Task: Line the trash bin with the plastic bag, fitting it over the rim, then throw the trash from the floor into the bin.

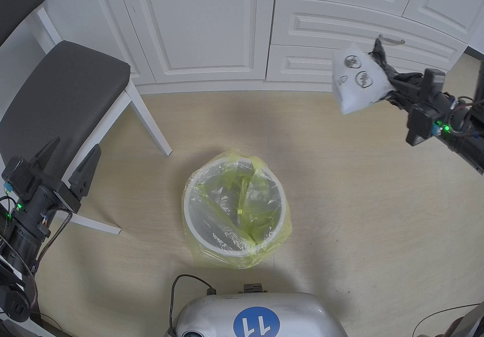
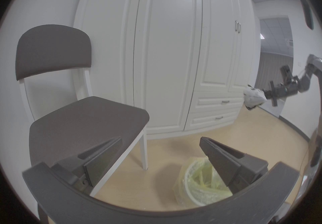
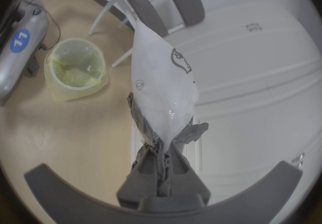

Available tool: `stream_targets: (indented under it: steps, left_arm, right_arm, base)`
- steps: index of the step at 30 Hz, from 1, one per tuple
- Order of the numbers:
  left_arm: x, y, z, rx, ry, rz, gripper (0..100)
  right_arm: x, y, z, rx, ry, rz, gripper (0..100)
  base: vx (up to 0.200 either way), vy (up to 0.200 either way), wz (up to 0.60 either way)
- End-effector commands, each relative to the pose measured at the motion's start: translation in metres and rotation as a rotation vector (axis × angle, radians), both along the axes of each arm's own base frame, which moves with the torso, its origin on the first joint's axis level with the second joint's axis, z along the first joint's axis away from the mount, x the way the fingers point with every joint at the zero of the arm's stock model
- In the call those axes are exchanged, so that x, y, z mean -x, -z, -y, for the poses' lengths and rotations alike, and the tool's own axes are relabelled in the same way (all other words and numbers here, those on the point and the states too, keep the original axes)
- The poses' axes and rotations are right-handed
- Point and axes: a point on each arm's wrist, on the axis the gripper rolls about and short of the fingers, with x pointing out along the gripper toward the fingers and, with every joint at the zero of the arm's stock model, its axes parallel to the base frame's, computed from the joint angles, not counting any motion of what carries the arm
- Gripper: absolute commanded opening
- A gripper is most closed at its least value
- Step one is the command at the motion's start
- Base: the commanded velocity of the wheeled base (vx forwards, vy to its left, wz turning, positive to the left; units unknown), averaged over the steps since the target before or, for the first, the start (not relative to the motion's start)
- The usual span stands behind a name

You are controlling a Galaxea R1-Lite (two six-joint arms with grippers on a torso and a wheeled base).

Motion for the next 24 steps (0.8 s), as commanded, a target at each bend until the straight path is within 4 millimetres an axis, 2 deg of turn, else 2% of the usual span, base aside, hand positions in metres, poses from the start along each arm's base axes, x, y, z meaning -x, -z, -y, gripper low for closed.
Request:
stream_targets:
  steps: [1, 3, 4, 5, 6, 7, 9, 11, 12, 16, 24]
  left_arm:
    - [0.002, 0.028, -0.006, -0.128, -0.002, -0.113, 100]
    - [0.003, 0.038, -0.004, -0.172, 0.014, -0.158, 100]
    - [0.002, 0.038, -0.004, -0.172, 0.014, -0.161, 100]
    - [-0.002, 0.044, -0.003, -0.178, 0.016, -0.192, 100]
    - [-0.003, 0.044, -0.003, -0.177, 0.015, -0.194, 100]
    - [-0.008, 0.048, -0.006, -0.164, -0.004, -0.224, 100]
    - [-0.018, 0.057, -0.013, -0.145, -0.043, -0.283, 100]
    - [-0.02, 0.06, -0.014, -0.146, -0.048, -0.3, 100]
    - [-0.025, 0.069, -0.014, -0.152, -0.047, -0.344, 100]
    - [-0.03, 0.08, -0.003, -0.172, 0.006, -0.395, 100]
    - [-0.029, 0.075, 0.003, -0.174, 0.036, -0.365, 100]
  right_arm:
    - [-0.04, 0.025, -0.063, 0.157, -0.133, -0.05, 0]
    - [-0.051, 0.037, -0.082, 0.177, -0.165, -0.074, 0]
    - [-0.052, 0.038, -0.083, 0.178, -0.167, -0.076, 0]
    - [-0.062, 0.046, -0.1, 0.19, -0.189, -0.09, 0]
    - [-0.063, 0.047, -0.101, 0.19, -0.191, -0.091, 0]
    - [-0.073, 0.051, -0.115, 0.193, -0.208, -0.09, 0]
    - [-0.087, 0.056, -0.13, 0.205, -0.218, -0.081, 0]
    - [-0.091, 0.056, -0.134, 0.208, -0.215, -0.076, 0]
    - [-0.096, 0.06, -0.147, 0.22, -0.203, -0.076, 0]
    - [-0.099, 0.067, -0.165, 0.257, -0.187, -0.128, 0]
    - [-0.092, 0.072, -0.201, 0.304, -0.162, -0.24, 0]
  base:
    - [0.0, 0.0, 0.0]
    - [0.0, 0.0, 0.0]
    - [0.0, 0.0, 0.0]
    - [0.0, 0.0, 0.0]
    - [0.0, 0.0, 0.0]
    - [0.0, 0.0, 0.0]
    - [0.0, 0.0, 0.0]
    - [0.0, 0.0, 0.0]
    - [0.0, 0.0, 0.0]
    - [0.0, 0.0, 0.0]
    - [0.0, 0.0, 0.0]
